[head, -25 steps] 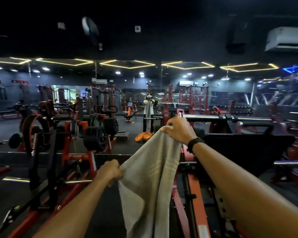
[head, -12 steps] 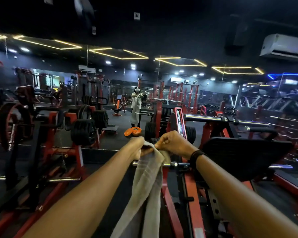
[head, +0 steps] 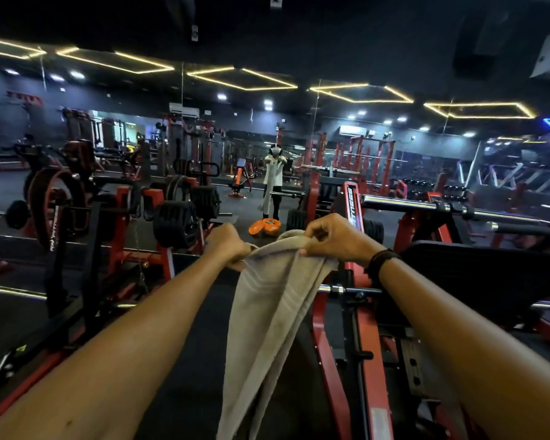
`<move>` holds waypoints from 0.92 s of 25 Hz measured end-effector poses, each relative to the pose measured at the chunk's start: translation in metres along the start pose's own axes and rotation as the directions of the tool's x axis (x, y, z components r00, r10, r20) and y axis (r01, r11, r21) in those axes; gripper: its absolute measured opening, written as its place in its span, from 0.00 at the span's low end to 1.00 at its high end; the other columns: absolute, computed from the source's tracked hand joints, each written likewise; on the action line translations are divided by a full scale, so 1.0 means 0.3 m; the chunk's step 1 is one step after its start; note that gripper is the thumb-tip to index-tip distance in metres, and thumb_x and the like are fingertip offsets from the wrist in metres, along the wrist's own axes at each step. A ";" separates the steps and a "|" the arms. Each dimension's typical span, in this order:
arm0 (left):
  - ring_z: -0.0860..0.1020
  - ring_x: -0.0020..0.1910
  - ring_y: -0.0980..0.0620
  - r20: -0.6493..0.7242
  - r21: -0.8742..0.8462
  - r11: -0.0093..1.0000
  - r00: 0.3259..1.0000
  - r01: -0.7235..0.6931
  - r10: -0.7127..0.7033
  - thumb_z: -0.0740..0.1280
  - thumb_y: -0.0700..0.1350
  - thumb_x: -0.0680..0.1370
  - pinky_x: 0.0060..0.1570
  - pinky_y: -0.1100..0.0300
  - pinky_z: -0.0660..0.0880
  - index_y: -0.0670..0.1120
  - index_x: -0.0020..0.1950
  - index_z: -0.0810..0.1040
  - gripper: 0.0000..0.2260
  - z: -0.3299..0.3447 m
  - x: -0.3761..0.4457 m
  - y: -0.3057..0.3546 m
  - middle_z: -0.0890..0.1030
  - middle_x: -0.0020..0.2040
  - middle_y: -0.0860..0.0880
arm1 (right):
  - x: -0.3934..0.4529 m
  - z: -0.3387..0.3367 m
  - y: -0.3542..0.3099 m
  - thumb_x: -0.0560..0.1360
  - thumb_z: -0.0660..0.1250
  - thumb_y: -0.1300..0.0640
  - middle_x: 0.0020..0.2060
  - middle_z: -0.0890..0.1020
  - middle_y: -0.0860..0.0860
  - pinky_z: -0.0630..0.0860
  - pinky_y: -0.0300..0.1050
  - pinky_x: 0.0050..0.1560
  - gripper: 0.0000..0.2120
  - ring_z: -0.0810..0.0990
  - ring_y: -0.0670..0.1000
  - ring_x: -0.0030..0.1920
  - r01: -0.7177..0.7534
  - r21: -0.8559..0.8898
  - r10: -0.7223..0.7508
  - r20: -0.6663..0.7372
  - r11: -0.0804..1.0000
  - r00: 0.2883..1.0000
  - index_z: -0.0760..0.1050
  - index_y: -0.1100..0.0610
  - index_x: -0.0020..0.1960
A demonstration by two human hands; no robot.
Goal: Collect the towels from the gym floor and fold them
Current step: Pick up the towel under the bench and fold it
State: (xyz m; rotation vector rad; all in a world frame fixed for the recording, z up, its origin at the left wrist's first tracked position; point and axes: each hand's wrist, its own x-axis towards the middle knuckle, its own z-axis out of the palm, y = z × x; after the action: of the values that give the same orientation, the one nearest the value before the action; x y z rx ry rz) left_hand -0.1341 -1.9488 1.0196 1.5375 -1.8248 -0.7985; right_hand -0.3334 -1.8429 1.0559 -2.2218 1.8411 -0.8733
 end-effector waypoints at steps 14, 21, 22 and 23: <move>0.80 0.49 0.49 0.276 -0.709 0.697 0.952 0.107 0.134 0.72 0.36 0.72 0.40 0.61 0.81 0.41 0.49 0.80 0.06 -0.087 0.010 0.046 0.80 0.50 0.44 | -0.047 -0.086 0.204 0.65 0.75 0.72 0.34 0.81 0.54 0.80 0.40 0.36 0.14 0.79 0.42 0.29 -0.193 0.323 0.240 -0.113 0.927 0.964 0.76 0.58 0.43; 0.79 0.42 0.50 0.025 0.265 0.787 0.820 -0.557 0.571 0.71 0.48 0.75 0.42 0.53 0.76 0.49 0.41 0.82 0.05 -0.035 0.015 -0.026 0.81 0.40 0.49 | -0.039 -0.041 0.260 0.65 0.78 0.64 0.31 0.80 0.47 0.75 0.38 0.35 0.10 0.78 0.43 0.32 -0.187 0.234 0.236 -0.204 0.954 0.950 0.78 0.53 0.36; 0.79 0.42 0.50 0.117 0.283 0.809 0.856 -0.515 0.504 0.69 0.49 0.76 0.43 0.54 0.75 0.49 0.42 0.81 0.06 -0.030 0.022 -0.040 0.81 0.40 0.49 | -0.044 -0.023 0.276 0.65 0.78 0.63 0.30 0.80 0.47 0.74 0.38 0.35 0.11 0.77 0.42 0.31 -0.209 0.163 0.233 -0.141 0.964 0.962 0.77 0.52 0.34; 0.78 0.43 0.51 0.260 0.297 0.838 0.883 -0.458 0.390 0.69 0.50 0.76 0.42 0.56 0.74 0.48 0.44 0.81 0.06 -0.022 0.025 -0.055 0.81 0.42 0.49 | -0.057 -0.001 0.284 0.65 0.78 0.62 0.28 0.79 0.45 0.73 0.37 0.34 0.11 0.76 0.40 0.29 -0.235 0.099 0.240 -0.047 0.967 0.970 0.77 0.52 0.34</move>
State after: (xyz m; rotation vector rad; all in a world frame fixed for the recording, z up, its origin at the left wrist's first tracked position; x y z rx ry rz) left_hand -0.1198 -1.9590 1.0116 1.1998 -2.4439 -0.4275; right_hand -0.4084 -1.8482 1.0124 -1.8904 1.9965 -0.9650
